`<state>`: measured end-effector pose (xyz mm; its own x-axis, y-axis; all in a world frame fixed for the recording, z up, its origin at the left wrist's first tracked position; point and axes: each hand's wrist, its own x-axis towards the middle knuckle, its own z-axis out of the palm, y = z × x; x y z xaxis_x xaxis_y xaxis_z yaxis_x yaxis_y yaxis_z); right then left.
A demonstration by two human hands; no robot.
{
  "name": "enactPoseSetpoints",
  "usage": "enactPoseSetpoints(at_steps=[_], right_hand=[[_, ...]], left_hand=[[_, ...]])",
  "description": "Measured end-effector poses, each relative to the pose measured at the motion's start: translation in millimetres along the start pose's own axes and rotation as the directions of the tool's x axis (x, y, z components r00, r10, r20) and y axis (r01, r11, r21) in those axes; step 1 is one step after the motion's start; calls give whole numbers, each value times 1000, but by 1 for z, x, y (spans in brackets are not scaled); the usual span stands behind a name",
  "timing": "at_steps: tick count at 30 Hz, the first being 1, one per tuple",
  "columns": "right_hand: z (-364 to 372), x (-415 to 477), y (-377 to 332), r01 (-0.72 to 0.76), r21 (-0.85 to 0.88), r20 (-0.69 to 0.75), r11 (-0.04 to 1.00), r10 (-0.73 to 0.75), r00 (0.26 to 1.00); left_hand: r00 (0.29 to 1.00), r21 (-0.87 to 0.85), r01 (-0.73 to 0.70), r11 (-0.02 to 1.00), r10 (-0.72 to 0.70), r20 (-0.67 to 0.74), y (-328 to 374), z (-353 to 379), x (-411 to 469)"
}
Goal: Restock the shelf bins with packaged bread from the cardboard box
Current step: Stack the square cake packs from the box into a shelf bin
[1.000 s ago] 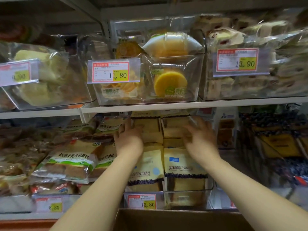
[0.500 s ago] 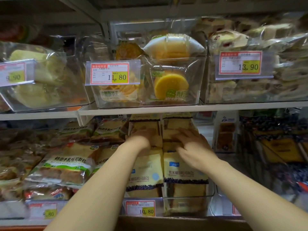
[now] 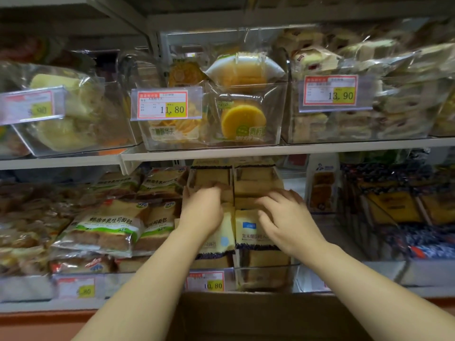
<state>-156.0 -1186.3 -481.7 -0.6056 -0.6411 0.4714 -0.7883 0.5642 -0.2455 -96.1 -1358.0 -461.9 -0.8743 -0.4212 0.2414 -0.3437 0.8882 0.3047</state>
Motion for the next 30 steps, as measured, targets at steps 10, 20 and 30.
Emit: enactPoseSetpoints(at_steps=[10, 20, 30], right_hand=[[-31, -133, 11, 134, -10, 164, 991, -130, 978], [-43, -195, 82, 50, -147, 596, 988, 48, 802], [-22, -189, 108, 82, -119, 584, 990, 3, 812]], left_hand=[[943, -58, -314, 948, 304, -138, 25, 59, -150], [771, -12, -228, 974, 188, 608, 50, 177, -158], [208, -125, -128, 984, 150, 967, 38, 315, -188]])
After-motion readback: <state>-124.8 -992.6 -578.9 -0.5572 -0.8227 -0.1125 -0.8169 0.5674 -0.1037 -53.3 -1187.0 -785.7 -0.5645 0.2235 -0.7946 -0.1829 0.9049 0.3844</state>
